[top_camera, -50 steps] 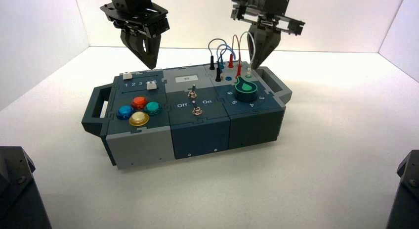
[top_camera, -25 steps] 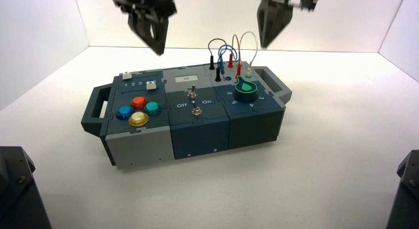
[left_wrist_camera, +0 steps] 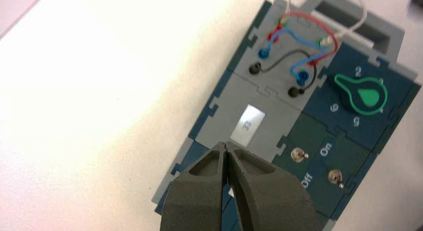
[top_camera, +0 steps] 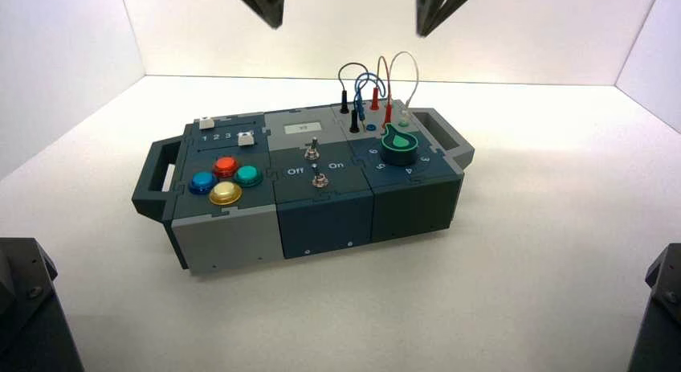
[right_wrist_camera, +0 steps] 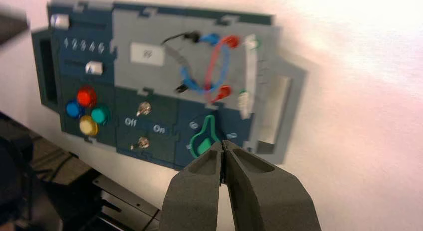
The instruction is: Insert the blue wire.
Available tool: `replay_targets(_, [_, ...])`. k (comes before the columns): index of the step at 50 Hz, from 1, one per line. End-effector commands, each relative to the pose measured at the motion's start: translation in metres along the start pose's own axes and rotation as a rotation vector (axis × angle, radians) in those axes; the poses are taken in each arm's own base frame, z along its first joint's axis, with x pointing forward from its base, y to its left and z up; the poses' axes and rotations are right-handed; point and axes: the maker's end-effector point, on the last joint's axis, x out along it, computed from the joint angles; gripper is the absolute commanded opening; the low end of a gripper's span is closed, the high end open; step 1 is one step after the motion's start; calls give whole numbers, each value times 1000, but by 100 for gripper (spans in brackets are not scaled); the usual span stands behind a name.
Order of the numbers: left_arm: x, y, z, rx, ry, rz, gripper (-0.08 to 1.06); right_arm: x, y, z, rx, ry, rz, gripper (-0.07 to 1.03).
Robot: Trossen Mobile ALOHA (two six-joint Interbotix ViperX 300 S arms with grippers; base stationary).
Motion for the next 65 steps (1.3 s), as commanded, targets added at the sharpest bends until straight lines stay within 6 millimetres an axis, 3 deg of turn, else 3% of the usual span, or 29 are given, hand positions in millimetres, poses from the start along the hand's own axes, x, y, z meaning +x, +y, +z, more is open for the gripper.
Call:
replay_targets(1, [-20,12,16,-21,-71,29,-3,2,17,-4,-45,-63,13,-2])
replay_targets(15, [-28,17,15,-43,-94,41,-3,3,20,-11,-44,-239,28,-2])
replay_targets(23, [-33,17,16,-49,-107,44,-3,0,22,-16,-41,-321,45,5])
replay_targets(39, [-31,16,16,-59,-111,40,-3,18,51,-23,-112,-410,85,10])
replay_targets(54, [-27,16,12,-60,-113,44,-3,43,44,-30,-102,-368,61,19])
replay_targets(65, [-23,16,13,-57,-114,45,-3,48,40,-31,-102,-380,53,20])
